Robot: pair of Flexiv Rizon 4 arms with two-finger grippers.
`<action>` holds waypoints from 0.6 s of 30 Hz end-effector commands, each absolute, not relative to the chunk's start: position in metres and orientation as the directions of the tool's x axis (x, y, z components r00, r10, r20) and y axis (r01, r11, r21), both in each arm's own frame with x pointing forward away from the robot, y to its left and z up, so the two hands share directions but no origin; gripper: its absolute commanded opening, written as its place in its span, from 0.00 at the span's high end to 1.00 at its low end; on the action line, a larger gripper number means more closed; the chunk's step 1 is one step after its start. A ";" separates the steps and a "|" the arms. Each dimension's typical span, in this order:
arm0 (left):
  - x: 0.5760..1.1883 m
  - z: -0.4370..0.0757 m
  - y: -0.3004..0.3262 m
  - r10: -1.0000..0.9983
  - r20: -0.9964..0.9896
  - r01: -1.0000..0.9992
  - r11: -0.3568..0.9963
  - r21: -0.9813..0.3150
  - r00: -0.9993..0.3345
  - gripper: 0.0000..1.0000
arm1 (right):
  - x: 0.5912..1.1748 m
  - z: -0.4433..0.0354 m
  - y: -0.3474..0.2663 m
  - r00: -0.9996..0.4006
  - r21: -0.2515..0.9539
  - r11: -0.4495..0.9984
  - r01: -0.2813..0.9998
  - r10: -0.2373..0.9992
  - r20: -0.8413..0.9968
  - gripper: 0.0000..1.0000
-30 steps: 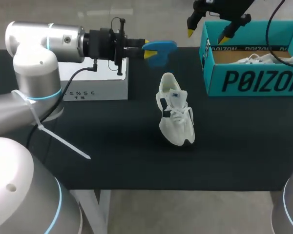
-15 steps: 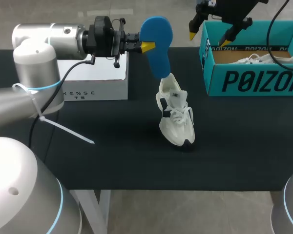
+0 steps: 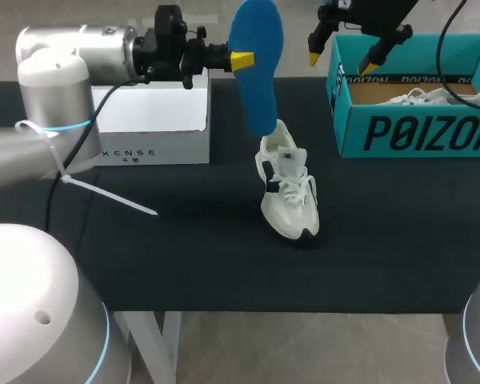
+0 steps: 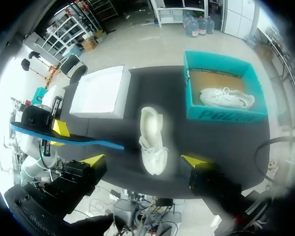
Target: Take the shoe out of the shoebox, open the shoe tongue, remove and reinsert the insole, then place the shoe into the shoebox
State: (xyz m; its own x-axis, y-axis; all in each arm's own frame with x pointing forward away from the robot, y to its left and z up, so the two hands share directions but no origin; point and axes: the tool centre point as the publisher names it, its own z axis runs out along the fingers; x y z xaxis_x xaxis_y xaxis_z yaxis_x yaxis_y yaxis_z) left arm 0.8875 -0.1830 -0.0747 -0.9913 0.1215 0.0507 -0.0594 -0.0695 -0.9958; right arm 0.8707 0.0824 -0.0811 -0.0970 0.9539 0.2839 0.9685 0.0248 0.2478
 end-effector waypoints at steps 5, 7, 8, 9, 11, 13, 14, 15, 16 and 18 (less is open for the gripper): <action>0.888 -0.073 -0.182 0.127 0.252 -0.260 -0.057 -0.964 -0.959 1.00 | 0.871 -0.086 0.087 -0.095 0.232 0.028 0.972 0.955 0.282 0.00; 0.888 -0.073 -0.182 0.127 0.252 -0.260 -0.057 -0.964 -0.959 1.00 | 0.870 -0.086 0.087 -0.095 0.228 0.031 0.973 0.956 0.279 0.00; 0.888 -0.073 -0.182 0.127 0.252 -0.260 -0.057 -0.964 -0.959 1.00 | 0.869 -0.085 0.088 -0.097 0.226 0.033 0.974 0.956 0.276 0.00; 0.888 -0.073 -0.182 0.127 0.252 -0.260 -0.057 -0.964 -0.959 1.00 | 0.869 -0.085 0.089 -0.100 0.225 0.038 0.974 0.957 0.272 0.00; 0.891 -0.074 -0.185 0.095 0.341 -0.348 -0.077 -0.934 -0.935 1.00 | 0.868 -0.084 0.089 -0.103 0.223 0.043 0.974 0.959 0.266 0.00; 0.895 -0.075 -0.188 0.095 0.565 -0.566 0.022 -0.824 -0.819 1.00 | 0.867 -0.082 0.090 -0.102 0.220 0.047 0.974 0.964 0.244 0.00; 0.897 -0.075 -0.188 0.092 0.591 -0.592 0.018 -0.806 -0.802 1.00 | 0.867 -0.081 0.091 -0.100 0.220 0.047 0.974 0.967 0.235 0.00; 0.901 -0.076 -0.189 0.050 0.645 -0.643 0.047 -0.765 -0.763 1.00 | 0.866 -0.079 0.092 -0.098 0.221 0.047 0.974 0.969 0.227 0.00; 0.903 -0.079 -0.190 0.040 0.687 -0.684 0.071 -0.726 -0.725 1.00 | 0.866 -0.077 0.093 -0.099 0.223 0.050 0.974 0.972 0.214 0.00; 0.906 -0.081 -0.192 0.030 0.773 -0.768 0.096 -0.633 -0.633 1.00 | 0.865 -0.073 0.096 -0.095 0.226 0.049 0.973 0.976 0.197 0.00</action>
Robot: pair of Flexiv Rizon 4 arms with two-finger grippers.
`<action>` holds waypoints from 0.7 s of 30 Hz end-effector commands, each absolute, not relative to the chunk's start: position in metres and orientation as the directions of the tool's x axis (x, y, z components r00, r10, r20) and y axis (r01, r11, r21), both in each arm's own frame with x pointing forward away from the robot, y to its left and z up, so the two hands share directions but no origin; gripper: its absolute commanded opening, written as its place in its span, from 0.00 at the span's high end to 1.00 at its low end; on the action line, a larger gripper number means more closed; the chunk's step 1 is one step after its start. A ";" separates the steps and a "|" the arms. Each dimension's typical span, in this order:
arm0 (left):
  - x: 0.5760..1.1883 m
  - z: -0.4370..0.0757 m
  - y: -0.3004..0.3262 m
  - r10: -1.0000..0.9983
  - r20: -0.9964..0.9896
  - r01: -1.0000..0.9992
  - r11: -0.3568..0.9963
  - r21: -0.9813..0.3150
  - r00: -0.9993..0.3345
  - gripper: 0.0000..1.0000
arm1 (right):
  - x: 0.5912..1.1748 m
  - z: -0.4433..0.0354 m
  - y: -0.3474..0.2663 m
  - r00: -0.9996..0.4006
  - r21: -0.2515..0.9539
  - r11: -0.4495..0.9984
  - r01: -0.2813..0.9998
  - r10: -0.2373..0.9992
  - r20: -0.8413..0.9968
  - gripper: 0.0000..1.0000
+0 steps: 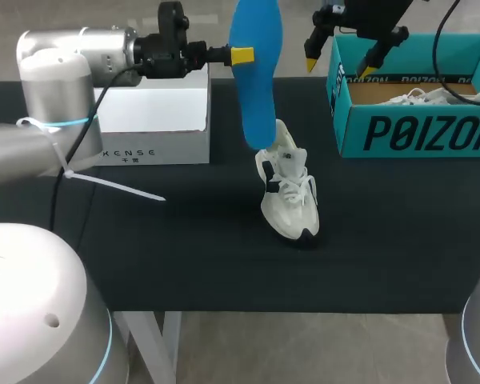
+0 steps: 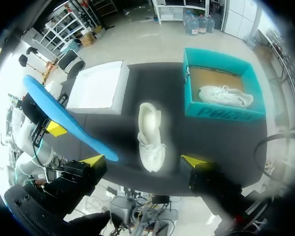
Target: Take the shoe out of the shoebox, open the shoe tongue, remove and reinsert the insole, then place the shoe into the shoebox
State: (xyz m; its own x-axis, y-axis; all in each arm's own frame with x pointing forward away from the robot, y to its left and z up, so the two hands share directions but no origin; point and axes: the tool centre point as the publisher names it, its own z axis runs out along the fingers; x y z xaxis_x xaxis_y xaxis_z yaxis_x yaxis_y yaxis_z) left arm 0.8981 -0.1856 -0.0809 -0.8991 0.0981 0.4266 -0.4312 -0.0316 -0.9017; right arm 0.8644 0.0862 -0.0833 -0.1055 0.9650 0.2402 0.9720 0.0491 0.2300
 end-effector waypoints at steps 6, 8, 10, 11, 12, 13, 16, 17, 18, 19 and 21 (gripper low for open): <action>0.914 -0.083 -0.191 0.062 0.907 -0.894 0.154 -0.420 -0.416 1.00 | 0.863 -0.063 0.111 -0.123 0.248 0.086 0.965 0.983 0.136 0.00; 0.917 -0.082 -0.190 0.068 0.924 -0.912 0.149 -0.383 -0.377 1.00 | 0.862 -0.061 0.116 -0.127 0.253 0.092 0.963 0.984 0.125 0.00; 0.919 -0.082 -0.190 0.091 0.938 -0.926 0.155 -0.345 -0.334 1.00 | 0.861 -0.060 0.120 -0.129 0.257 0.096 0.962 0.985 0.114 0.00; 0.919 -0.082 -0.190 0.113 0.934 -0.923 0.153 -0.353 -0.339 1.00 | 0.861 -0.060 0.122 -0.129 0.258 0.096 0.961 0.985 0.114 0.00; 0.917 -0.080 -0.190 0.128 0.909 -0.901 0.139 -0.411 -0.396 1.00 | 0.861 -0.060 0.122 -0.130 0.258 0.096 0.961 0.984 0.118 0.00; 0.917 -0.080 -0.190 0.128 0.909 -0.901 0.139 -0.411 -0.396 1.00 | 0.861 -0.060 0.123 -0.129 0.258 0.095 0.961 0.984 0.120 0.00; 0.917 -0.080 -0.190 0.128 0.909 -0.901 0.139 -0.411 -0.396 1.00 | 0.860 -0.061 0.124 -0.128 0.256 0.093 0.962 0.984 0.123 0.00; 0.917 -0.080 -0.190 0.128 0.909 -0.901 0.139 -0.411 -0.396 1.00 | 0.860 -0.060 0.124 -0.128 0.256 0.093 0.962 0.984 0.124 0.00; 0.917 -0.080 -0.190 0.128 0.909 -0.901 0.139 -0.411 -0.396 1.00 | 0.860 -0.059 0.125 -0.129 0.255 0.093 0.962 0.984 0.125 0.00; 0.917 -0.080 -0.190 0.128 0.909 -0.901 0.139 -0.411 -0.396 1.00 | 0.860 -0.058 0.126 -0.129 0.256 0.094 0.962 0.984 0.125 0.00; 0.917 -0.080 -0.190 0.128 0.909 -0.901 0.139 -0.411 -0.396 1.00 | 0.860 -0.055 0.129 -0.134 0.260 0.099 0.961 0.983 0.123 0.00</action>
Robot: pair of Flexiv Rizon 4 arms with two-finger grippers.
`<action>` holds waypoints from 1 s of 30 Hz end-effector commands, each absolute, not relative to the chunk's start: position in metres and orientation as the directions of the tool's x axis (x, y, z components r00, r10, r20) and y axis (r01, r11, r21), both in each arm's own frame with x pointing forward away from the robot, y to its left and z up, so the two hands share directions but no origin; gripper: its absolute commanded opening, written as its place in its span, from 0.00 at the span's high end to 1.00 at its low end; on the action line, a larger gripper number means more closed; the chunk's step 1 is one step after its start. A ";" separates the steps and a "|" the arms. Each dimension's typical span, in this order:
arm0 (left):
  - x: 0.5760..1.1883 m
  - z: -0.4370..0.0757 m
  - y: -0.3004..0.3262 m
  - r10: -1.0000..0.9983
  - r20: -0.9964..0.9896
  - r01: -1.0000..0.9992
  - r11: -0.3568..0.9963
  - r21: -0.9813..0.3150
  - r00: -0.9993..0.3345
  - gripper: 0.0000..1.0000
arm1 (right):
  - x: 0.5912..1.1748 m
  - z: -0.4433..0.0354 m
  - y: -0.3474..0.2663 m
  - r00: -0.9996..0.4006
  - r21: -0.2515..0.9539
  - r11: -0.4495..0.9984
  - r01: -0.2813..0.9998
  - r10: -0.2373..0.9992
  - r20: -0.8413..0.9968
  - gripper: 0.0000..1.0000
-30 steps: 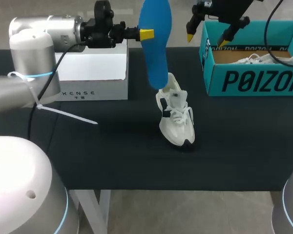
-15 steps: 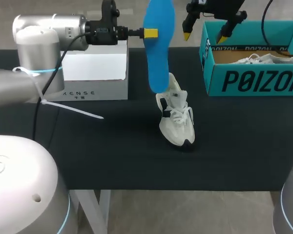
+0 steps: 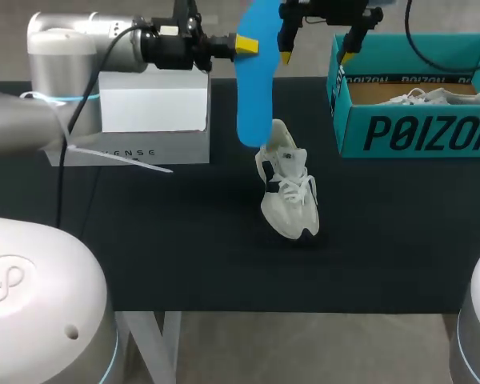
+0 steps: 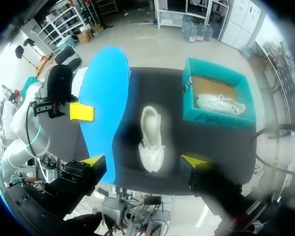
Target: Take the shoe out of the shoebox, open the shoe tongue, remove and reinsert the insole, then place the shoe into the shoebox
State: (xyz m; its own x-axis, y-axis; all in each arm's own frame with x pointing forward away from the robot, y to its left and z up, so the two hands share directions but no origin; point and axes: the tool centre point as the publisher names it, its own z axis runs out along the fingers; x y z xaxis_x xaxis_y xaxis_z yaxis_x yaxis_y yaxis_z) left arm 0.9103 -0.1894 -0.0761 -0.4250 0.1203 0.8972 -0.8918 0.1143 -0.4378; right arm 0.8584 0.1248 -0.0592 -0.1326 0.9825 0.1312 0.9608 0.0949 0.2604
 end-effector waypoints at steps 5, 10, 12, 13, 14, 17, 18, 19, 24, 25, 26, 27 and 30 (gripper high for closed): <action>0.935 -0.094 -0.196 -0.052 0.978 -0.976 0.093 -0.195 -0.200 1.00 | 0.860 -0.051 0.137 -0.080 0.239 0.057 0.969 0.993 0.087 0.00; 0.940 -0.100 -0.201 -0.066 0.986 -0.987 0.069 -0.145 -0.150 1.00 | 0.862 -0.046 0.152 -0.055 0.245 0.038 0.969 0.997 0.062 0.00; 0.942 -0.101 -0.202 -0.038 0.990 -0.989 0.062 -0.133 -0.136 1.00 | 0.866 -0.044 0.161 -0.072 0.261 0.055 0.964 0.996 0.054 0.00; 0.943 -0.102 -0.203 -0.027 0.991 -0.990 0.061 -0.126 -0.128 1.00 | 0.869 -0.043 0.165 -0.078 0.268 0.059 0.962 0.995 0.058 0.00; 0.944 -0.103 -0.204 -0.014 0.993 -0.991 0.060 -0.116 -0.117 1.00 | 0.871 -0.041 0.169 -0.087 0.278 0.071 0.958 0.995 0.048 0.00; 0.947 -0.106 -0.206 0.008 0.996 -0.995 0.045 -0.090 -0.090 1.00 | 0.879 -0.039 0.179 -0.091 0.291 0.082 0.953 0.996 0.018 0.00; 0.948 -0.106 -0.207 0.010 0.996 -0.995 0.036 -0.089 -0.088 1.00 | 0.882 -0.039 0.181 -0.084 0.289 0.076 0.954 0.996 0.015 0.00; 0.948 -0.106 -0.207 0.026 0.996 -0.996 0.034 -0.083 -0.082 1.00 | 0.884 -0.040 0.183 -0.081 0.280 0.072 0.957 0.996 0.021 0.00; 0.946 -0.108 -0.210 0.021 0.995 -0.995 0.021 -0.094 -0.093 1.00 | 0.891 -0.043 0.187 -0.053 0.218 0.038 0.975 0.997 0.064 0.00; 0.946 -0.108 -0.210 0.024 0.996 -0.995 0.022 -0.092 -0.092 1.00 | 0.891 -0.043 0.187 -0.051 0.214 0.037 0.976 0.997 0.061 0.00; 0.946 -0.108 -0.211 0.026 0.996 -0.996 0.024 -0.090 -0.089 1.00 | 0.891 -0.043 0.187 -0.043 0.213 0.030 0.977 0.997 0.057 0.00; 0.947 -0.108 -0.211 0.027 0.996 -0.996 0.024 -0.089 -0.089 1.00 | 0.891 -0.044 0.187 -0.039 0.213 0.025 0.977 0.997 0.060 0.00; 0.948 -0.107 -0.211 0.029 0.996 -0.996 0.021 -0.087 -0.086 1.00 | 0.891 -0.046 0.185 -0.017 0.206 0.005 0.978 0.998 0.053 0.00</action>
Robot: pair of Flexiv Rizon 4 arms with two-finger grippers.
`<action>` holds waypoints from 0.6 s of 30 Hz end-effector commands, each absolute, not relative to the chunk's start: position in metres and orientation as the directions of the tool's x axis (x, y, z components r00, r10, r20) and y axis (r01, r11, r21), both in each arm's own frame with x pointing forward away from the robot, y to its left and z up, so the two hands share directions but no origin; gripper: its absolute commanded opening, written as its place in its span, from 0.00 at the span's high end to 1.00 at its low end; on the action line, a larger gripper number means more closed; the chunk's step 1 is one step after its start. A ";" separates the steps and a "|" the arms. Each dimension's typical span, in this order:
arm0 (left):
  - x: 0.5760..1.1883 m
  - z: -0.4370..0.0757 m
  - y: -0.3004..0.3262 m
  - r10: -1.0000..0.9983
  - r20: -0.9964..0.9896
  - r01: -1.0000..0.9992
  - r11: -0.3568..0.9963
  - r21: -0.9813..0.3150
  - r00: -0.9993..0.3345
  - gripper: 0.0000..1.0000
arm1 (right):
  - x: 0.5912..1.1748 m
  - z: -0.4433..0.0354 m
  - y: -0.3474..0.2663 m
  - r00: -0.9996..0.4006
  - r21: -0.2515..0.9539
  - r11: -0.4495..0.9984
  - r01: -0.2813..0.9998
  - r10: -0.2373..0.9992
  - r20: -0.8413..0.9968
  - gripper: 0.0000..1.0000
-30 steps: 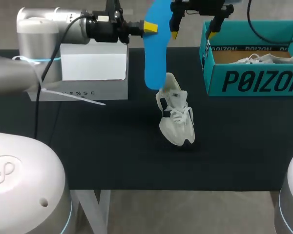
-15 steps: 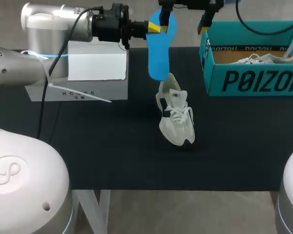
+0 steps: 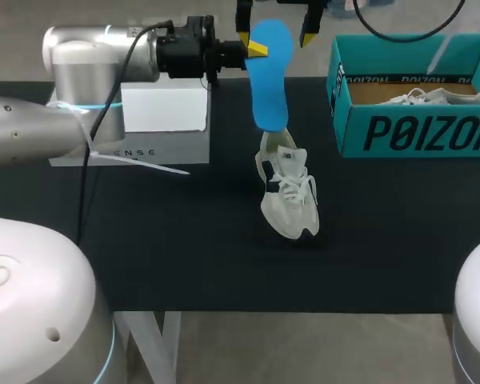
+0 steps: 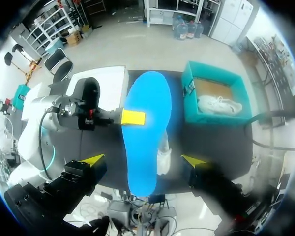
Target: Take the shoe out of the shoebox, open the shoe tongue, remove and reinsert the insole, then place the shoe into the shoebox
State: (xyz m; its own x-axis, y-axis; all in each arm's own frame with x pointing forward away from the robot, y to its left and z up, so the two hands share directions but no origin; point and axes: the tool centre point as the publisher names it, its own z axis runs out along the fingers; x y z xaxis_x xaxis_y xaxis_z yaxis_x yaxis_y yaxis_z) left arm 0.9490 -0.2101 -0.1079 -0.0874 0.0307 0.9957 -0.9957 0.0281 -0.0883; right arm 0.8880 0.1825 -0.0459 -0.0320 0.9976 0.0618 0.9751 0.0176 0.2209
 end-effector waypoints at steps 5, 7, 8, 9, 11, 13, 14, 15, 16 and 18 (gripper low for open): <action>0.949 -0.106 -0.211 0.034 0.997 -0.997 0.024 -0.077 -0.076 1.00 | 0.890 -0.048 0.186 -0.019 0.202 0.006 0.979 0.998 0.061 0.00; 0.949 -0.106 -0.212 0.036 0.997 -0.997 0.028 -0.074 -0.073 1.00 | 0.890 -0.048 0.186 -0.021 0.203 0.008 0.979 0.998 0.063 0.00; 0.949 -0.106 -0.212 0.035 0.997 -0.997 0.029 -0.074 -0.073 1.00 | 0.890 -0.048 0.186 -0.022 0.203 0.009 0.979 0.998 0.063 0.00; 0.949 -0.106 -0.212 0.035 0.997 -0.997 0.029 -0.075 -0.074 1.00 | 0.889 -0.048 0.186 -0.021 0.204 0.008 0.979 0.998 0.064 0.00; 0.950 -0.106 -0.212 0.033 0.997 -0.997 0.028 -0.075 -0.074 1.00 | 0.889 -0.048 0.186 -0.021 0.206 0.007 0.979 0.998 0.065 0.00; 0.950 -0.106 -0.212 0.035 0.997 -0.997 0.027 -0.075 -0.074 1.00 | 0.888 -0.048 0.186 -0.018 0.207 0.004 0.978 0.998 0.066 0.00; 0.951 -0.106 -0.212 0.035 0.997 -0.997 0.027 -0.075 -0.074 1.00 | 0.887 -0.048 0.186 -0.017 0.208 0.003 0.978 0.998 0.065 0.00; 0.951 -0.106 -0.212 0.036 0.997 -0.997 0.027 -0.074 -0.073 1.00 | 0.887 -0.048 0.186 -0.016 0.207 0.002 0.978 0.998 0.066 0.00; 0.951 -0.106 -0.212 0.037 0.997 -0.997 0.027 -0.073 -0.072 1.00 | 0.886 -0.049 0.186 -0.015 0.206 0.001 0.979 0.998 0.066 0.00; 0.951 -0.106 -0.213 0.039 0.997 -0.997 0.029 -0.073 -0.072 1.00 | 0.885 -0.049 0.186 -0.014 0.204 0.000 0.979 0.998 0.067 0.00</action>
